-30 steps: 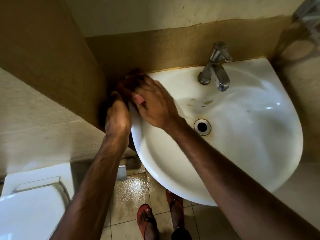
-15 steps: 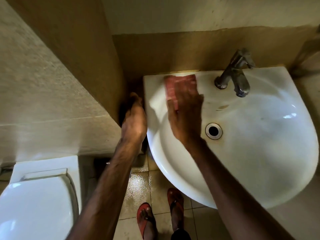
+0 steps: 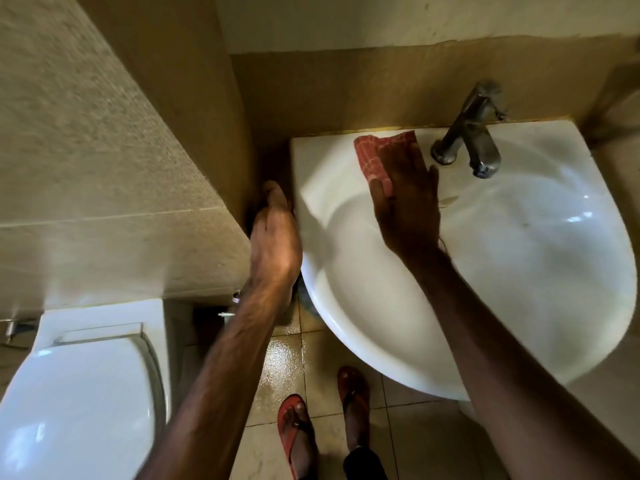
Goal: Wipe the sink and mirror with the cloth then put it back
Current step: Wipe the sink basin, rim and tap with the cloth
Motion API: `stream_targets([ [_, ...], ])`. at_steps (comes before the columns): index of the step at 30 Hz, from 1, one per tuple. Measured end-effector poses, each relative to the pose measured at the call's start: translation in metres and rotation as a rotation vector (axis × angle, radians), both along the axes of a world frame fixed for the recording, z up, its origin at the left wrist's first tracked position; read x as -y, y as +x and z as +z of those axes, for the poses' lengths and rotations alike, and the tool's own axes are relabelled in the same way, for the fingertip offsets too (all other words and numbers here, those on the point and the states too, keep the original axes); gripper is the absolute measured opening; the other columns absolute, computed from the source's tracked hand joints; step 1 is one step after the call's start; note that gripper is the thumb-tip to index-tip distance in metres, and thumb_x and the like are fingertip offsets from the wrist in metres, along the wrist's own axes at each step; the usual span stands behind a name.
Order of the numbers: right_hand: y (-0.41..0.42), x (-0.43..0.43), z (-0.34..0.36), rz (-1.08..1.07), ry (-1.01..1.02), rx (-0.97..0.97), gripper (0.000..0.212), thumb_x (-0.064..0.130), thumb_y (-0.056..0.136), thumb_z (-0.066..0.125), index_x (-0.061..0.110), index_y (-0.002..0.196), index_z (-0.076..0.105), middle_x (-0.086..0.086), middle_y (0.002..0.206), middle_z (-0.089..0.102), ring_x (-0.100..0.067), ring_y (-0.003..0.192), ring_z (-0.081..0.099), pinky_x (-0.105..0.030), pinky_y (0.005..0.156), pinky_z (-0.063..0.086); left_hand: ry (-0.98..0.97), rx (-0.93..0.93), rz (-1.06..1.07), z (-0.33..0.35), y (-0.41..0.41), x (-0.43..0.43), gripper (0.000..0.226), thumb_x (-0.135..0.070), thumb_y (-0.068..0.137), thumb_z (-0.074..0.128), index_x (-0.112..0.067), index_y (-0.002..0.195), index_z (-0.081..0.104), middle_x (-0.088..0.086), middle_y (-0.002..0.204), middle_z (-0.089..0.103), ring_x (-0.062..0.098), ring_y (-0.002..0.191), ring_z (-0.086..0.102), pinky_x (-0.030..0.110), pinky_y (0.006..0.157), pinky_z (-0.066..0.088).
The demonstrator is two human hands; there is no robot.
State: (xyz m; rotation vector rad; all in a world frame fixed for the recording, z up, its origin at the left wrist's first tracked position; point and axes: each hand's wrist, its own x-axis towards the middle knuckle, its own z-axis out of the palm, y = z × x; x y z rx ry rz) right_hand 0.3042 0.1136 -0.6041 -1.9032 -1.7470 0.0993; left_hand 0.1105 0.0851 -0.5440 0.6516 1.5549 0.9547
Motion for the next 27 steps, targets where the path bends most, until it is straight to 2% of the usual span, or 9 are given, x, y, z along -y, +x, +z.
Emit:
stream_targets([
  [3,-0.033,0.006,0.004,0.086,0.044,-0.032,0.049,0.024,0.104,0.049,0.012,0.151,0.049,-0.011,0.160,0.043,-0.030,0.154,0.030,-0.053,0.118,0.033,0.027,0.072,0.002,0.000,-0.005,0.021,0.077,-0.069,0.090,0.030,-0.017,0.144,0.048,-0.001,0.142,0.057,0.011,0.124,0.056,0.028,0.103,0.040],
  [6,-0.068,0.028,0.011,0.295,-0.019,-0.121,0.050,0.030,0.106,0.047,0.017,0.154,0.046,-0.004,0.164,0.038,-0.025,0.158,0.020,-0.050,0.122,0.029,0.058,0.077,-0.024,0.000,-0.008,0.034,0.081,-0.075,0.089,0.028,-0.020,0.144,0.049,-0.003,0.141,0.059,0.009,0.128,0.055,0.032,0.113,0.037],
  [8,-0.082,0.046,0.013,0.408,-0.072,-0.153,0.051,0.027,0.105,0.048,0.019,0.155,0.044,-0.001,0.166,0.034,-0.022,0.159,0.014,-0.048,0.125,0.024,0.060,0.054,-0.066,0.001,-0.010,0.041,0.079,-0.082,0.083,0.025,-0.031,0.135,0.057,-0.008,0.135,0.062,0.009,0.128,0.056,0.038,0.114,0.036],
  [11,-0.083,0.062,0.020,0.470,-0.140,-0.196,0.057,0.021,0.099,0.053,0.020,0.156,0.044,0.001,0.168,0.030,-0.020,0.160,0.010,-0.048,0.126,0.024,0.093,0.037,-0.105,0.010,-0.010,0.048,0.057,-0.064,0.100,0.017,-0.040,0.102,0.068,-0.019,0.109,0.071,0.000,0.114,0.062,0.026,0.103,0.043],
  [14,-0.079,0.080,0.030,0.490,-0.236,-0.258,0.060,0.020,0.099,0.057,0.024,0.156,0.042,0.008,0.169,0.025,-0.013,0.160,0.007,-0.040,0.124,0.033,0.090,0.033,-0.135,0.015,-0.011,0.053,0.059,-0.053,0.105,0.014,-0.036,0.093,0.069,-0.020,0.095,0.073,-0.008,0.099,0.066,0.016,0.089,0.049],
  [16,-0.076,0.099,0.036,0.478,-0.275,-0.263,0.060,0.022,0.101,0.058,0.030,0.157,0.040,0.014,0.169,0.021,-0.008,0.159,0.007,-0.032,0.120,0.036,0.079,0.002,-0.140,0.012,-0.015,0.057,0.064,-0.055,0.104,0.013,-0.036,0.087,0.072,-0.019,0.093,0.074,-0.009,0.097,0.066,0.019,0.093,0.050],
  [20,-0.073,0.126,0.040,0.429,-0.342,-0.235,0.062,0.029,0.106,0.054,0.037,0.161,0.027,0.017,0.171,0.011,-0.008,0.157,0.018,-0.032,0.116,0.042,0.083,0.009,-0.149,0.007,-0.019,0.067,0.067,-0.052,0.105,0.013,-0.030,0.074,0.067,-0.024,0.071,0.072,-0.016,0.075,0.067,0.016,0.077,0.045],
  [24,-0.090,0.104,0.031,0.403,-0.311,-0.149,0.062,0.025,0.103,0.050,0.031,0.161,0.029,0.007,0.173,0.009,-0.016,0.160,0.001,-0.046,0.128,0.021,0.086,0.107,-0.144,0.005,-0.019,0.068,0.059,-0.049,0.106,0.013,-0.031,0.092,0.067,-0.024,0.081,0.074,-0.014,0.084,0.068,0.009,0.077,0.051],
  [27,-0.106,0.067,0.028,0.381,-0.234,-0.064,0.055,0.028,0.095,0.052,0.023,0.150,0.052,-0.002,0.170,0.024,-0.024,0.161,0.004,-0.044,0.127,0.009,0.075,0.142,-0.138,0.002,-0.020,0.071,0.057,-0.053,0.105,0.012,-0.033,0.101,0.066,-0.021,0.091,0.075,-0.010,0.093,0.068,0.011,0.081,0.052],
])
